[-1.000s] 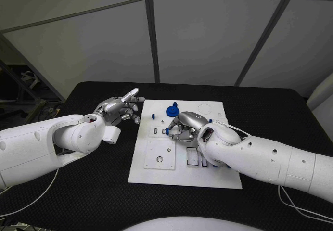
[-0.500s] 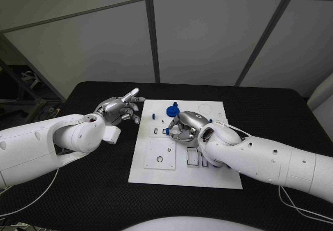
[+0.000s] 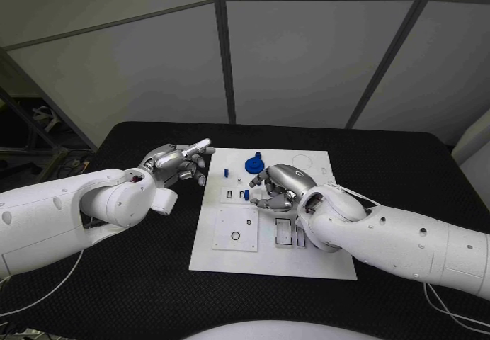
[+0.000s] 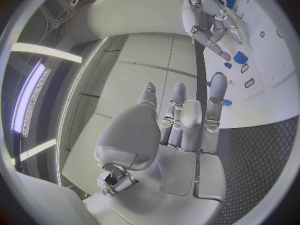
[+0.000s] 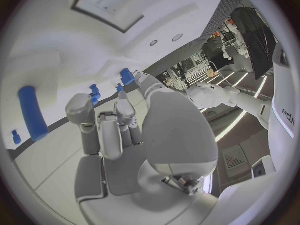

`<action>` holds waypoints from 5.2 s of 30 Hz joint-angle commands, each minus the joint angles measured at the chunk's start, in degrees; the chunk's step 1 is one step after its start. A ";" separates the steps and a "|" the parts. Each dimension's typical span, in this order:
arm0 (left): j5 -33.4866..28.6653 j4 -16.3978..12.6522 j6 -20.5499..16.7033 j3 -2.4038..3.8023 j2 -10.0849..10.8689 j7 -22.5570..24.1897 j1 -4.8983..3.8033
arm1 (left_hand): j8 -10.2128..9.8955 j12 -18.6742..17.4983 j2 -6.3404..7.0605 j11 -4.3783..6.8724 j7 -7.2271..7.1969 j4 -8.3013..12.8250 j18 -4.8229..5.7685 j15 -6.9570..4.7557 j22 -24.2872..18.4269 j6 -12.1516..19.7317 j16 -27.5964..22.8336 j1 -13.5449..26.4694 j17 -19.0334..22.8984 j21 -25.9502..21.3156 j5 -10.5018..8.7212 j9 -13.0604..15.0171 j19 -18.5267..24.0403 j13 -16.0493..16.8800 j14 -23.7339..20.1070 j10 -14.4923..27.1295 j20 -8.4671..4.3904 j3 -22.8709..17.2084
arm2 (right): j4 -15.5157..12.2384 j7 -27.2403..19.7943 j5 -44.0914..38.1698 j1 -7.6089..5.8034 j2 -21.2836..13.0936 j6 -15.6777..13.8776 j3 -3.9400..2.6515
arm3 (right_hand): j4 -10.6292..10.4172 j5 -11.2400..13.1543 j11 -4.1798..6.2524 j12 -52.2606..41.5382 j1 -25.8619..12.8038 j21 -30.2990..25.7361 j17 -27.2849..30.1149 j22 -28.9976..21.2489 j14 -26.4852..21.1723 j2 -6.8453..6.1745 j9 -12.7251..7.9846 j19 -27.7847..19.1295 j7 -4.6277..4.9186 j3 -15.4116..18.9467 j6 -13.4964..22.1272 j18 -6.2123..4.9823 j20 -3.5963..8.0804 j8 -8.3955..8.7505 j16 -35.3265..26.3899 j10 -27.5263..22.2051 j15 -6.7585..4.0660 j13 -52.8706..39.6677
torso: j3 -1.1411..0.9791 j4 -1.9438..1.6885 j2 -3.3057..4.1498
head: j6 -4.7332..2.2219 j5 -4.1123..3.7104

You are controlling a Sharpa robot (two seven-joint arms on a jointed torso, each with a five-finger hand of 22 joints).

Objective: Assemble the parts on the task board

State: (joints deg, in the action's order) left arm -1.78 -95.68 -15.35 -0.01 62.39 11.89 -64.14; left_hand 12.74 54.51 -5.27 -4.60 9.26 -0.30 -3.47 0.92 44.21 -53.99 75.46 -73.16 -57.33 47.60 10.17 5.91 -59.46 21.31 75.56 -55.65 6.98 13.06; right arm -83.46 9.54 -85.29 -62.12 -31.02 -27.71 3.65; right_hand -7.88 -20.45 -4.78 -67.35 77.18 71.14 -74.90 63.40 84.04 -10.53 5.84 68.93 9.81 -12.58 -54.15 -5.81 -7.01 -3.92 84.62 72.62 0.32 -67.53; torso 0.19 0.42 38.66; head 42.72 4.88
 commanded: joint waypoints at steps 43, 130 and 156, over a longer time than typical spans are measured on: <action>60.45 21.97 31.14 -6.18 -26.38 -42.00 -14.45 | 12.90 1.83 -2.11 4.62 -5.03 -12.20 -2.69 -4.50 19.05 -3.68 9.13 6.24 -19.61 19.80 -0.59 8.19 -17.21 2.41 11.22 -11.80 -4.22 5.15 | -8.42 -19.43 36.32 -6.24 -16.88 -3.15 -6.13 | 5.00 -2.86 -0.28 62.92 1.14 -39.22 50.30 -34.49 -8.14 2.23 -0.92 -15.38 -0.48 -8.33 -9.11 -4.59 -1.22 0.13 -76.80 0.76 1.66 59.59 | 0.09 0.89 -2.34 | 0.23 1.07; 57.84 26.90 36.58 -8.37 -32.38 -42.76 -13.36 | 10.66 -1.36 -3.44 4.55 -5.00 -8.97 -3.00 -4.34 18.20 -3.21 7.43 0.57 -17.35 18.93 0.10 15.07 -16.05 5.11 10.24 -9.91 -4.03 -2.68 | -7.33 -17.67 36.35 -6.23 -15.69 -1.22 -6.10 | 6.09 -3.87 -1.90 63.63 0.45 -45.03 56.36 -37.88 -12.37 2.06 -1.41 -18.09 0.66 -8.48 -7.86 -4.39 -3.32 0.14 -81.07 -1.86 3.84 63.59 | 0.11 0.84 -2.34 | 2.90 0.56; 51.44 25.17 31.04 -8.36 -30.43 -42.21 -13.23 | 11.73 -6.24 7.60 4.54 -4.90 3.63 -2.89 -4.53 19.48 -1.45 7.53 4.81 -18.32 19.83 1.20 23.24 -16.03 4.66 10.58 -11.41 -4.16 -48.15 | -6.93 -17.52 36.35 -6.23 -15.65 -0.83 -6.10 | 5.99 -4.07 -1.91 63.59 0.24 -45.35 56.64 -38.08 -12.57 2.13 -1.41 -18.12 0.66 -8.39 -7.85 -4.41 -3.43 0.11 -81.08 -1.86 3.91 63.64 | 0.10 0.73 -2.41 | 3.11 0.70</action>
State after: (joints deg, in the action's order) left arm 52.31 -70.15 18.88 -8.38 31.71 -30.47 -77.30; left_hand 24.20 48.32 2.19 -0.61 4.31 -5.09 -7.37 -3.58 63.60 -55.69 82.99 -69.22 -74.95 67.24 11.08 28.72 -75.43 25.89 83.95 -66.22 2.66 -25.49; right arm -90.40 -7.79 -49.09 -68.25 -46.71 -28.91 -2.40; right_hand -1.98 -24.14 -6.55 -3.87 78.16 26.08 -18.35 25.40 71.85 -8.36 4.51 51.01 10.18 -21.20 -61.93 -9.81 -10.15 -3.94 3.63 71.14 4.09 -3.95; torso 0.28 1.19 36.27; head 45.83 5.55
